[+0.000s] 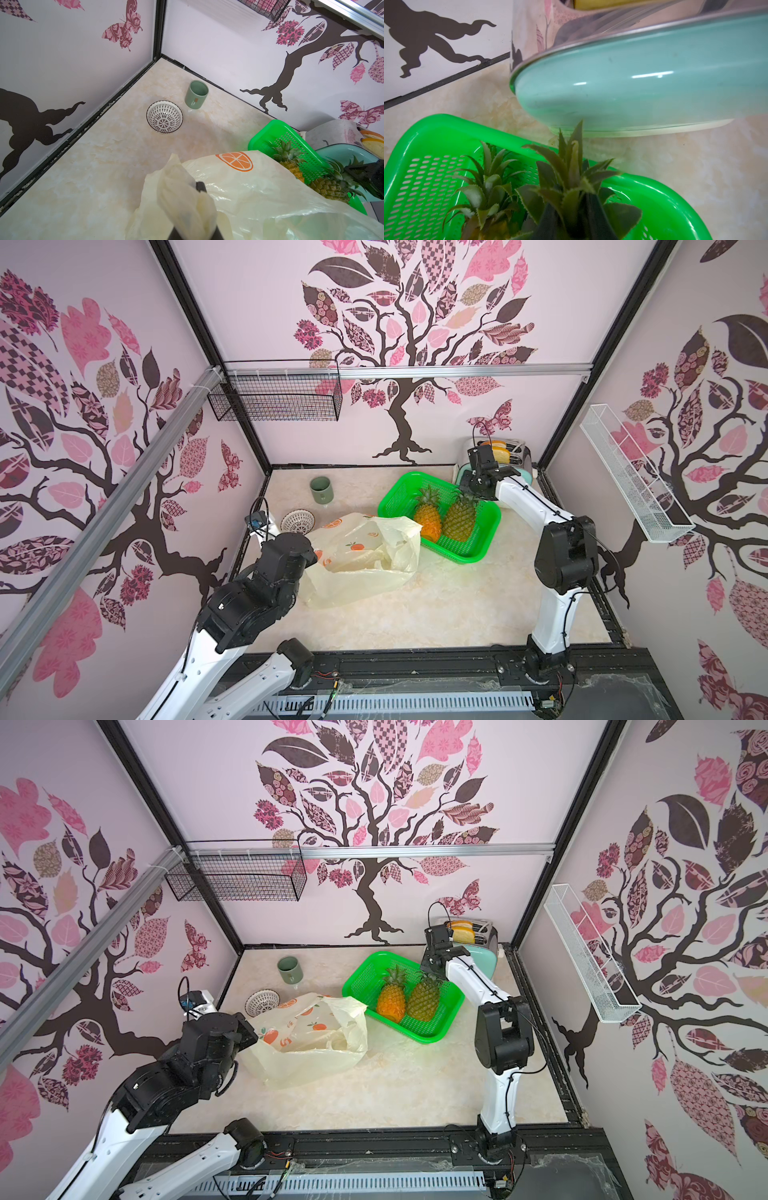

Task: Place the pineapple into a plastic bag & tie a knot
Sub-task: Pick up the pineapple from the basket, then place the pineapple in the plastic bag.

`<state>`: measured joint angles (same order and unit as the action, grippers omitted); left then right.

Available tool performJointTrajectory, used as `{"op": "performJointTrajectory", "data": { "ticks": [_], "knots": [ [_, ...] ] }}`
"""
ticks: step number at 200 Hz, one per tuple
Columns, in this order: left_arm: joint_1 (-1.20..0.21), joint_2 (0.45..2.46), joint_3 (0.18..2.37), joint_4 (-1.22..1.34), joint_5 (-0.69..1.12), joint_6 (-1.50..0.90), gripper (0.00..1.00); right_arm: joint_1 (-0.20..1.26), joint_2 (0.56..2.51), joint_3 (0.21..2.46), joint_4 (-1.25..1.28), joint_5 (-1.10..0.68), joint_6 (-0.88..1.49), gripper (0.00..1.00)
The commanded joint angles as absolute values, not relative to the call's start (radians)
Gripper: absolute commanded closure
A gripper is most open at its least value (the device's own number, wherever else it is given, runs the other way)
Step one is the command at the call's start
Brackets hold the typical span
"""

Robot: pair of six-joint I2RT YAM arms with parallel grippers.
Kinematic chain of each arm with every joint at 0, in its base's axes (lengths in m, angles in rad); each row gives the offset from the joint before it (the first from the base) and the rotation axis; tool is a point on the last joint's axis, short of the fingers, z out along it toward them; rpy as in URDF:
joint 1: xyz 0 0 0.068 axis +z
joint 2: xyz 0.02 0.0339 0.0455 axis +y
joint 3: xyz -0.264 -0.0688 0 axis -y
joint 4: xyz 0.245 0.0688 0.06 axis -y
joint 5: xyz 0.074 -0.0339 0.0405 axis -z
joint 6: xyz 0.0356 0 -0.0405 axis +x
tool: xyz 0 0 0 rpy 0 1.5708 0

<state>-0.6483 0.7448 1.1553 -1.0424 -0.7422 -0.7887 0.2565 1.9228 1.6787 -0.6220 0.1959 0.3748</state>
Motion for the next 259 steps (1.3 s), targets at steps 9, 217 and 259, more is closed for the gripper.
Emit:
{"op": "performJointTrajectory", "data": {
  "ticks": [9, 217, 259],
  "knots": [
    [-0.644, 0.740, 1.184, -1.057, -0.717, -0.785, 1.00, 0.252, 1.785, 1.671, -0.555, 0.142, 0.357, 1.00],
    [-0.573, 0.948, 1.399, -1.121, -0.435, -0.859, 1.00, 0.346, 1.057, 1.564, -0.523, -0.494, 0.015, 1.00],
    [-0.568, 0.955, 1.398, -1.112, -0.417, -0.853, 1.00, 0.570, 1.141, 1.721, -0.550, -0.529, -0.068, 1.00]
  ]
}}
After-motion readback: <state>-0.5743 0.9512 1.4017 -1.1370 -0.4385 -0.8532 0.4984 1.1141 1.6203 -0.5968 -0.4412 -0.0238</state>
